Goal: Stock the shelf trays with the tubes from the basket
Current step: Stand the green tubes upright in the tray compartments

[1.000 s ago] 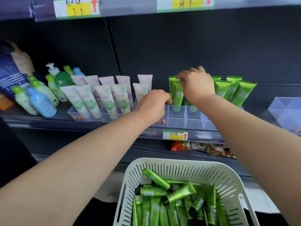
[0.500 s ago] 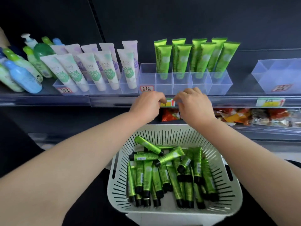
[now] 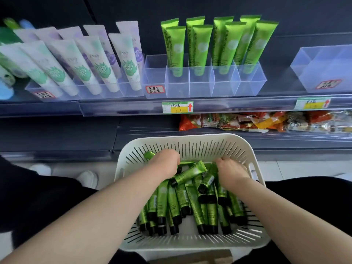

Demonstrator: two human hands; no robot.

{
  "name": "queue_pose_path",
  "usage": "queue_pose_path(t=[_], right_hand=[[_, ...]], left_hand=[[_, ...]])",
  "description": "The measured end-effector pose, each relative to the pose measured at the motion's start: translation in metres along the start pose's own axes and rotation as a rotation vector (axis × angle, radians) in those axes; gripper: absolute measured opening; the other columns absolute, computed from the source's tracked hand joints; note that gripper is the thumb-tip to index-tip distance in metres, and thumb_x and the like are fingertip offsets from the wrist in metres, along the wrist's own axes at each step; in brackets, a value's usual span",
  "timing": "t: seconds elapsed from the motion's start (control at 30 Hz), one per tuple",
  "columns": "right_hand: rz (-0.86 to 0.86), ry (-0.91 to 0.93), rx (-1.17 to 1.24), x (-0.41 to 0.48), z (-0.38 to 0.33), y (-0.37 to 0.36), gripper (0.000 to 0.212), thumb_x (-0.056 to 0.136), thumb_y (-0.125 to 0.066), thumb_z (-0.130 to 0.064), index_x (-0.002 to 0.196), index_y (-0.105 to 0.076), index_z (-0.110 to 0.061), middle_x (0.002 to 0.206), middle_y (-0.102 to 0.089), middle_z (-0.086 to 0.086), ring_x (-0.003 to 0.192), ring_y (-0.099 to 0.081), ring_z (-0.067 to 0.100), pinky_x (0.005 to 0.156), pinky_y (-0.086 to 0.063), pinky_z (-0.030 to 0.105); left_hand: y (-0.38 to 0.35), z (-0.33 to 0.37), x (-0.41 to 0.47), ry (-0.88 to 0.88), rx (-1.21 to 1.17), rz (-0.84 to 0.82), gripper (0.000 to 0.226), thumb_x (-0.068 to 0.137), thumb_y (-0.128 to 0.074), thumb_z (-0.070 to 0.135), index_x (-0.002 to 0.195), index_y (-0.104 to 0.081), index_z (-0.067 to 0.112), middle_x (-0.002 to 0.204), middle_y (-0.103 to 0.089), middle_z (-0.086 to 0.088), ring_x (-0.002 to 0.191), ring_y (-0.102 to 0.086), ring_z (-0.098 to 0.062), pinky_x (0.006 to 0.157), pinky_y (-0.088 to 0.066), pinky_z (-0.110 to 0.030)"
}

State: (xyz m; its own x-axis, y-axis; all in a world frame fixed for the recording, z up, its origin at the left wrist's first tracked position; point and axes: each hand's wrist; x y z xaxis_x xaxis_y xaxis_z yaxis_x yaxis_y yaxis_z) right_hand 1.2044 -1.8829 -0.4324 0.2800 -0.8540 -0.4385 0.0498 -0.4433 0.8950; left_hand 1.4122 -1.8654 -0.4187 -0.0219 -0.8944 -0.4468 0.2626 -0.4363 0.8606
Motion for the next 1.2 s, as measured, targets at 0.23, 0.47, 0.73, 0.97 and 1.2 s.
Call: queue_pose_path(t=[0.23, 0.47, 0.73, 0.97, 1.2], right_hand=[[-0.088, -0.116, 0.226, 0.003, -0.004, -0.027, 0.072, 0.08, -0.051, 0.009, 0.145, -0.024, -0.008, 0.147, -0.026, 0.019, 0.122, -0.049, 0.035, 0.096, -0.045, 0.037], [0.043, -0.208, 0.547, 0.001, -0.006, -0.036, 0.079, 0.083, -0.048, 0.009, 0.149, -0.014, -0.019, 0.152, -0.019, 0.016, 0.126, -0.045, 0.036, 0.089, -0.047, 0.041], [-0.087, -0.254, 0.421, 0.017, -0.005, -0.043, 0.076, 0.086, -0.051, 0.004, 0.149, -0.013, -0.014, 0.144, -0.031, 0.022, 0.126, -0.04, 0.036, 0.099, -0.042, 0.043], [-0.22, -0.364, 0.394, 0.023, -0.004, -0.043, 0.089, 0.087, -0.066, -0.015, 0.151, -0.003, -0.016, 0.134, -0.046, 0.021, 0.115, -0.053, 0.035, 0.094, -0.048, 0.047], [-0.076, -0.225, 0.369, 0.013, -0.01, -0.034, 0.036, 0.094, -0.049, -0.028, 0.125, -0.046, -0.01, 0.123, -0.051, 0.012, 0.109, -0.051, 0.031, 0.084, -0.045, 0.039]], left_hand=[[-0.025, 0.001, 0.009, 0.004, -0.019, -0.089, 0.036, 0.087, -0.057, -0.002, 0.114, -0.069, 0.018, 0.114, -0.064, 0.0, 0.101, -0.061, -0.021, 0.087, -0.053, -0.034], [-0.049, 0.033, 0.024, -0.027, -0.111, -0.084, 0.04, 0.087, -0.055, -0.004, 0.121, -0.064, 0.015, 0.117, -0.063, -0.006, 0.107, -0.06, -0.027, 0.089, -0.05, -0.036], [-0.062, 0.037, 0.028, 0.014, -0.127, -0.022, 0.036, 0.086, -0.059, -0.003, 0.118, -0.063, 0.013, 0.111, -0.063, -0.005, 0.099, -0.06, -0.023, 0.08, -0.05, -0.034], [-0.062, 0.029, 0.03, 0.04, -0.114, -0.017, 0.036, 0.086, -0.063, 0.0, 0.119, -0.063, 0.014, 0.11, -0.065, -0.005, 0.096, -0.061, -0.023, 0.083, -0.053, -0.037], [-0.071, 0.024, 0.027, 0.002, 0.043, -0.091, 0.046, 0.084, -0.051, -0.012, 0.125, -0.053, 0.008, 0.105, -0.061, -0.011, 0.088, -0.062, -0.027, 0.075, -0.055, -0.039]])
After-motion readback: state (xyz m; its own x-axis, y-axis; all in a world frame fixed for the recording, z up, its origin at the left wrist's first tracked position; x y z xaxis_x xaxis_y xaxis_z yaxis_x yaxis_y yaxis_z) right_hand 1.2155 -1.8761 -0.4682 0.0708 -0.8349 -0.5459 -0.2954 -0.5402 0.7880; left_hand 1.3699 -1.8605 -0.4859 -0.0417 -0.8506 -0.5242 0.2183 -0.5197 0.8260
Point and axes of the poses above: each hand's wrist, its own x-axis towards the middle knuckle, its own y-axis out of the back of the hand, z = x × y
